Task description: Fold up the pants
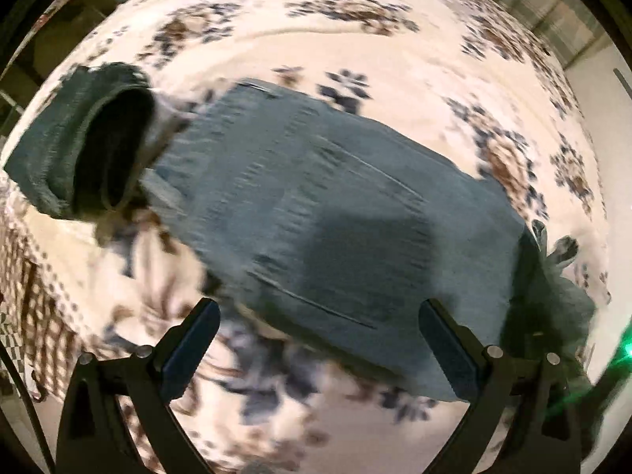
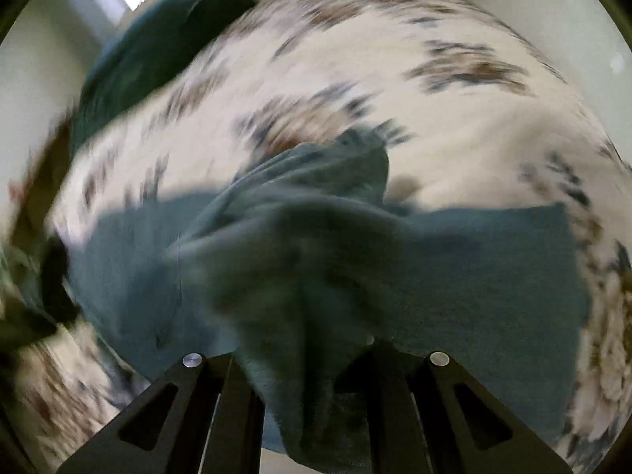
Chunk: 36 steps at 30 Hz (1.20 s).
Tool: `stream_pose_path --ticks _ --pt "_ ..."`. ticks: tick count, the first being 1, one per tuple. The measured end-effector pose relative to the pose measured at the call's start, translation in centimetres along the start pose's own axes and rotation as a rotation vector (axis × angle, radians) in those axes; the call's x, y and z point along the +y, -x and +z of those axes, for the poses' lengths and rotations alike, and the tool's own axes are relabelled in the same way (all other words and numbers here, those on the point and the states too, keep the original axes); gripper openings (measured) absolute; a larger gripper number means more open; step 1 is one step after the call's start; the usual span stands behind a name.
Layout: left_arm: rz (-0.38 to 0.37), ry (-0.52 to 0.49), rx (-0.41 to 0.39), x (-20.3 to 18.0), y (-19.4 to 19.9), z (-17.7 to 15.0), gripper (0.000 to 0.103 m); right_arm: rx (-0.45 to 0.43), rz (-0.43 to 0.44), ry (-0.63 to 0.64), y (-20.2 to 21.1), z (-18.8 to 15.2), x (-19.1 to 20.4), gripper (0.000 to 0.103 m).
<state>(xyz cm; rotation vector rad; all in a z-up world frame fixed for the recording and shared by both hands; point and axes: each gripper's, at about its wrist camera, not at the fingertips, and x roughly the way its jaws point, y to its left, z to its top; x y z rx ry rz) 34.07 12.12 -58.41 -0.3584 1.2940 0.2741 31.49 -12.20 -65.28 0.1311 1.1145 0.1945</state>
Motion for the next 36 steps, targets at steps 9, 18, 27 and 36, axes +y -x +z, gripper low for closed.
stream_pose_path --ticks 9,18,27,36 --pt "-0.151 -0.023 0.028 -1.7 -1.0 2.6 0.103 0.224 0.084 0.020 -2.9 -0.8 2.2 0.076" --pt "-0.426 -0.116 0.362 -11.6 -8.3 2.3 0.103 0.137 0.111 -0.320 5.6 -0.2 -7.3 0.079" --pt "-0.205 -0.355 0.332 -15.7 -10.2 -1.1 0.059 0.138 0.046 -0.532 4.3 -2.1 -15.0 0.079" --pt "-0.125 -0.455 0.289 -14.6 -8.9 -4.3 0.072 0.350 -0.122 -0.342 -0.1 -3.8 -14.0 0.078"
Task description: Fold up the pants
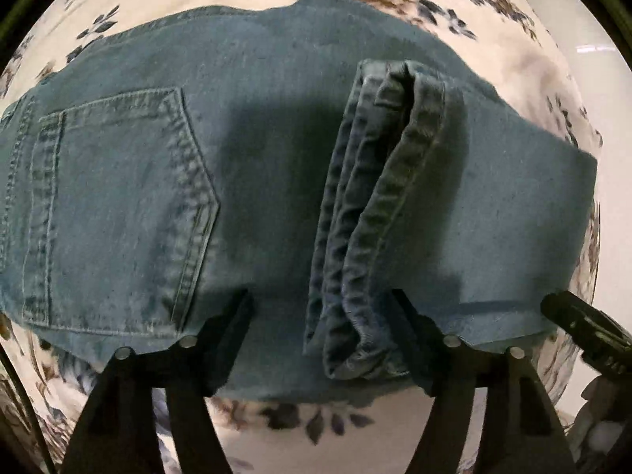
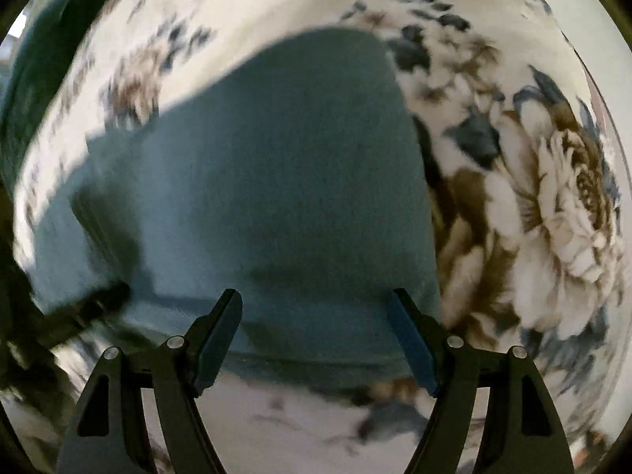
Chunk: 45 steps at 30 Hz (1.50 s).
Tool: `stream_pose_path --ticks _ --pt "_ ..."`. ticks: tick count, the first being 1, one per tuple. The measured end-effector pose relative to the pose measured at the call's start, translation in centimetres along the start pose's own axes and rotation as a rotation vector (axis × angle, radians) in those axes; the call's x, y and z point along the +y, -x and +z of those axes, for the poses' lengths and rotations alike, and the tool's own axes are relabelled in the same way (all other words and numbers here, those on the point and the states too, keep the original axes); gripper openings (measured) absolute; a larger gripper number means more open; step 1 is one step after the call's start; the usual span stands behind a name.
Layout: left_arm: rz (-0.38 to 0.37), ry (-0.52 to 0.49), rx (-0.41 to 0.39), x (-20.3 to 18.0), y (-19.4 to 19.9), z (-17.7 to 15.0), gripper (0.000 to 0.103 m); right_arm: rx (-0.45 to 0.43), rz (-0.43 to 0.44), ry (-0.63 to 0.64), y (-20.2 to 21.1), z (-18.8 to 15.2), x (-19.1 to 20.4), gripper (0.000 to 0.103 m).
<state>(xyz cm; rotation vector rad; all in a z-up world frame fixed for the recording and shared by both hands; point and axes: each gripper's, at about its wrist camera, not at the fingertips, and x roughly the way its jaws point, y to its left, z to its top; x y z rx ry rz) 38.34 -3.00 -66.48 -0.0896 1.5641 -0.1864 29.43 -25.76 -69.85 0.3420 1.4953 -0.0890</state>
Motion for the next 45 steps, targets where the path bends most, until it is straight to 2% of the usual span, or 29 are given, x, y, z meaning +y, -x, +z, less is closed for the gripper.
stream_pose_path --ticks 3,7,10,14,17,20,22,23,25,28,31,33,34,37,41,45 --pt "-0.003 0.000 0.005 0.3 0.0 -0.9 0.077 0.053 -0.070 0.040 -1.0 -0.9 -0.2 0.078" --pt "0.004 -0.002 -0.003 0.1 0.1 -1.3 0.078 0.087 -0.027 -0.034 -1.9 -1.1 -2.4 0.078" --pt "0.011 -0.014 -0.009 -0.4 -0.2 -2.3 0.078 0.120 -0.022 -0.081 -2.1 -1.2 -3.8 0.084" --pt "0.026 -0.029 -0.008 -1.5 -0.2 -2.9 0.079 0.182 0.078 -0.193 -3.3 -2.4 -7.0 0.089" --pt "-0.004 0.012 -0.016 -1.8 0.5 -2.7 0.079 0.186 0.058 -0.175 -2.8 -2.1 -6.8 0.089" --pt "-0.094 0.117 -0.087 0.0 3.0 -3.5 0.079 0.154 0.033 -0.152 -0.9 -1.8 -6.3 0.089" --pt "-0.155 0.189 -0.163 2.0 4.8 -4.4 0.103 0.115 0.053 -0.142 1.0 -1.7 -5.6 0.089" --pt "-0.182 0.231 -0.215 3.4 6.0 -5.1 0.103 0.092 0.060 -0.133 2.1 -1.6 -5.1 0.089" --pt "-0.230 0.317 -0.262 6.5 7.3 -6.1 0.103 0.057 0.068 -0.121 3.5 -1.6 -4.3 0.089" --pt "-0.255 0.501 -0.293 12.9 7.8 -7.5 0.103 0.018 0.096 -0.112 5.0 -1.7 -2.4 0.089" --pt "-0.293 0.728 -0.338 18.6 7.5 -9.8 0.103 -0.023 0.100 -0.088 5.7 -1.5 0.9 0.089" --pt "-0.345 0.877 -0.366 22.2 6.6 -10.8 0.103 -0.035 0.087 -0.063 5.4 -1.5 2.6 0.089" --pt "-0.372 0.918 -0.373 23.2 6.2 -10.7 0.103 -0.035 0.087 -0.054 5.1 -1.5 3.7 0.089" --pt "-0.380 0.987 -0.386 26.3 4.9 -10.4 0.101 -0.027 0.109 -0.041 4.0 -0.9 5.0 0.089" --pt "-0.393 0.988 -0.423 26.9 4.3 -8.9 0.101 -0.012 0.106 -0.026 2.0 -0.6 6.9 0.089" --pt "-0.387 0.992 -0.409 27.6 3.5 -7.9 0.101 0.007 0.095 -0.025 0.2 -0.4 8.1 0.089"
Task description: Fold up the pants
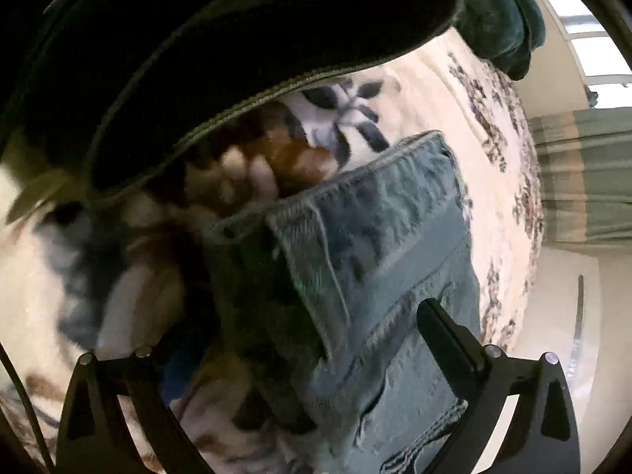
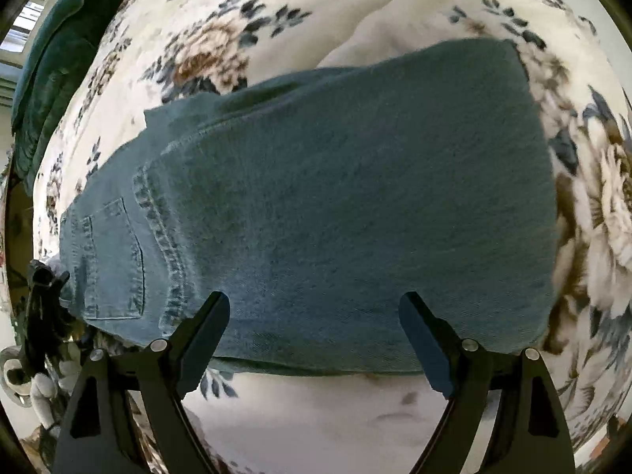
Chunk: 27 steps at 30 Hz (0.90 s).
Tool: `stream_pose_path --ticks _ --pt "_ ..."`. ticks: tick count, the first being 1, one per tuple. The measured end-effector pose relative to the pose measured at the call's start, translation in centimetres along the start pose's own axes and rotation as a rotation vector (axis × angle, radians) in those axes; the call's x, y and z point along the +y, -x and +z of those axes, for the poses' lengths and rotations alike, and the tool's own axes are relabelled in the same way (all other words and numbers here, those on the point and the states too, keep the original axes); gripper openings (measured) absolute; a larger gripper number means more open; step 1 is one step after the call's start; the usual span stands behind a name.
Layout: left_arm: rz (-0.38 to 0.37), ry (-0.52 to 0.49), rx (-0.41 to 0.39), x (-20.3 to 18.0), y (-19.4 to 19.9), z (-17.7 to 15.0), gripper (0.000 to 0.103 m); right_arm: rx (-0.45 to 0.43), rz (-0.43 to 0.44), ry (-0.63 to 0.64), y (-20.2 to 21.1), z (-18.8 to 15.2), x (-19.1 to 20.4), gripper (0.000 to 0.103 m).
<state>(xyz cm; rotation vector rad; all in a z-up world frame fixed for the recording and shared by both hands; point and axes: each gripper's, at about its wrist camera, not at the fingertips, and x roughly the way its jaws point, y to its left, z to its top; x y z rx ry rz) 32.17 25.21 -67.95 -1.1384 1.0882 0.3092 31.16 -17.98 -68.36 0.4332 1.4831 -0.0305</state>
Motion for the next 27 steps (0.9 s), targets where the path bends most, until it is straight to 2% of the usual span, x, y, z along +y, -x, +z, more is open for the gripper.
stream_pose_path --ticks 2,3,5,7,10,13,17,21,25,27 --pt "-0.027 0.015 -0.027 0.2 0.0 0.6 0.101 0.009 0.000 -0.005 -0.5 -0.1 0.1 0.089" --pt "-0.035 0.017 -0.043 0.2 0.1 0.8 0.096 0.012 -0.001 -0.005 -0.6 -0.2 0.1 0.089" --pt "-0.054 0.013 -0.079 0.0 0.7 1.0 0.083 0.014 -0.005 -0.005 -0.7 -0.3 0.0 0.089" --pt "-0.070 -0.005 -0.102 -0.2 1.0 1.1 0.058 0.013 -0.006 -0.002 -0.7 -0.3 0.1 0.089" --pt "-0.065 -0.049 -0.111 -0.3 1.3 1.1 0.039 0.010 -0.009 -0.001 -0.5 -0.3 -0.2 0.089" --pt "-0.062 -0.113 -0.140 -1.2 2.2 0.6 0.033 0.002 -0.013 -0.004 -0.2 -0.2 -0.5 0.089" --pt "-0.089 -0.181 -0.177 -3.2 4.1 -0.5 0.031 -0.017 -0.006 -0.015 0.6 -0.1 -1.0 0.089" --pt "-0.134 -0.278 -0.204 -6.8 5.9 -2.4 0.030 -0.043 -0.005 -0.016 1.7 0.1 -1.6 0.089" --pt "-0.207 -0.397 -0.193 -11.5 7.9 -6.4 0.029 -0.079 0.011 -0.036 3.1 0.5 -2.6 0.089" --pt "-0.258 -0.462 -0.161 -14.3 8.3 -9.2 0.028 -0.096 0.011 -0.049 4.0 0.7 -3.5 0.089"
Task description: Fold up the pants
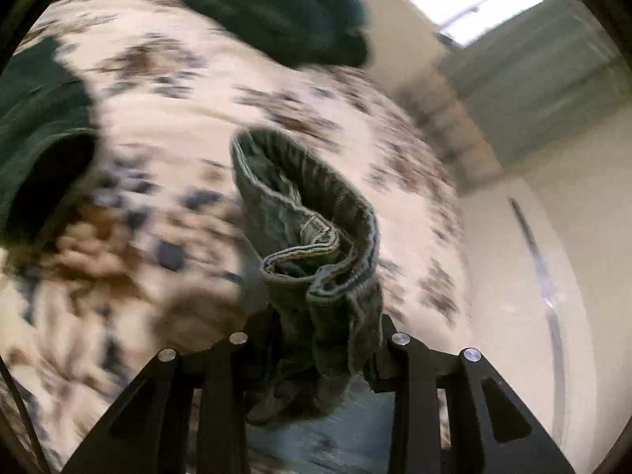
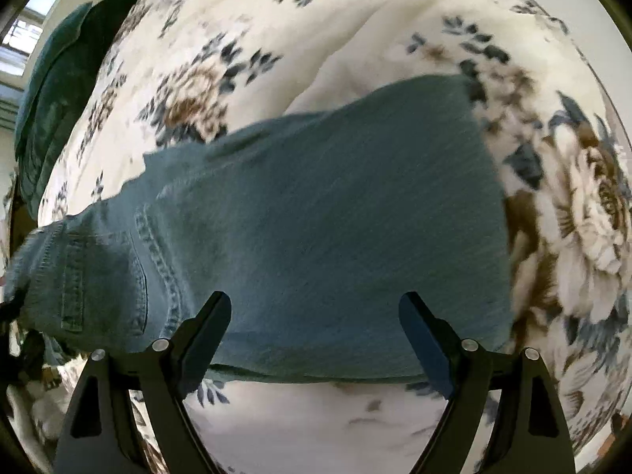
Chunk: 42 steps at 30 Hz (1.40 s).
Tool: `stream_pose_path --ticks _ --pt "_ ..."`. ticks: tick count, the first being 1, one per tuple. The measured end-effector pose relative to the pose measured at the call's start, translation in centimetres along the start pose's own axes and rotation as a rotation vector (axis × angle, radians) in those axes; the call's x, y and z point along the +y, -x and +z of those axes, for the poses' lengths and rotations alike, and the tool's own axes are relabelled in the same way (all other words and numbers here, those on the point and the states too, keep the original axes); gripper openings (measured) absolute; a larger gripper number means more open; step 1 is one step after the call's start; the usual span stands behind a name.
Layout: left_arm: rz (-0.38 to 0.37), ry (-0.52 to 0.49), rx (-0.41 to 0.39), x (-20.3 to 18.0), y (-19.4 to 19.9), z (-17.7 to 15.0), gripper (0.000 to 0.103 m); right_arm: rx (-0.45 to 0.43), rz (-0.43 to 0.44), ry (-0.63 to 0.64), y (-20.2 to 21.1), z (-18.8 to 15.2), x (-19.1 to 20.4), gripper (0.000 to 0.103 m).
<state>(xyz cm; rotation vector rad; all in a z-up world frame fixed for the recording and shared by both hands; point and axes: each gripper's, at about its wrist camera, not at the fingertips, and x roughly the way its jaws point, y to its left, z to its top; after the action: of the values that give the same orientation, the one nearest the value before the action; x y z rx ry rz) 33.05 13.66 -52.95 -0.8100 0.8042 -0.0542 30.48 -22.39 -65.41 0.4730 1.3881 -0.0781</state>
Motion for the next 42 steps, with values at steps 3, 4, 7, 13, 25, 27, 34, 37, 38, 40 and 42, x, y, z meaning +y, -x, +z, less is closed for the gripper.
stream_pose_path --ticks 3,4,7,13,25,27,34,37,38,40,42 --pt "-0.100 -0.095 0.065 -6.1 -0.7 -2.9 0.028 -0.026 0.004 -0.038 1.4 0.5 -2.0 0.089" --pt "-0.130 -0.118 0.087 -7.7 -1.3 -3.7 0.028 -0.034 0.001 -0.055 2.0 0.7 -2.8 0.089" --pt "-0.217 -0.212 0.194 -13.4 -3.9 -8.5 0.028 -0.053 -0.013 -0.102 3.5 0.9 -5.7 0.089" --pt "-0.186 -0.353 0.439 -17.5 -11.9 -19.3 0.027 -0.059 -0.081 -0.205 5.4 0.1 -13.5 0.089" --pt "-0.049 -0.501 0.606 -18.6 -14.5 -22.8 0.090 -0.037 0.147 -0.310 6.7 1.0 -20.5 0.089" --pt "-0.053 -0.519 0.571 -19.1 -12.3 -22.2 0.101 -0.031 0.217 -0.304 6.8 1.9 -20.3 0.089" --pt "0.185 -0.601 0.431 -16.7 -7.3 -17.1 0.102 0.066 0.380 -0.199 4.6 5.4 -16.7 0.089" --pt "0.331 -0.578 0.359 -13.4 -7.3 -13.1 0.102 0.109 0.381 -0.125 2.4 6.6 -14.9 0.089" --pt "0.373 -0.552 0.342 -11.9 -7.6 -11.7 0.102 0.118 0.389 -0.097 1.4 7.0 -14.1 0.089" --pt "0.409 -0.500 0.327 -9.9 -8.4 -9.7 0.102 0.133 0.405 -0.063 0.1 7.3 -13.0 0.089" --pt "0.442 -0.448 0.294 -8.3 -9.2 -7.8 0.102 0.147 0.438 -0.037 -1.1 7.2 -11.7 0.089"
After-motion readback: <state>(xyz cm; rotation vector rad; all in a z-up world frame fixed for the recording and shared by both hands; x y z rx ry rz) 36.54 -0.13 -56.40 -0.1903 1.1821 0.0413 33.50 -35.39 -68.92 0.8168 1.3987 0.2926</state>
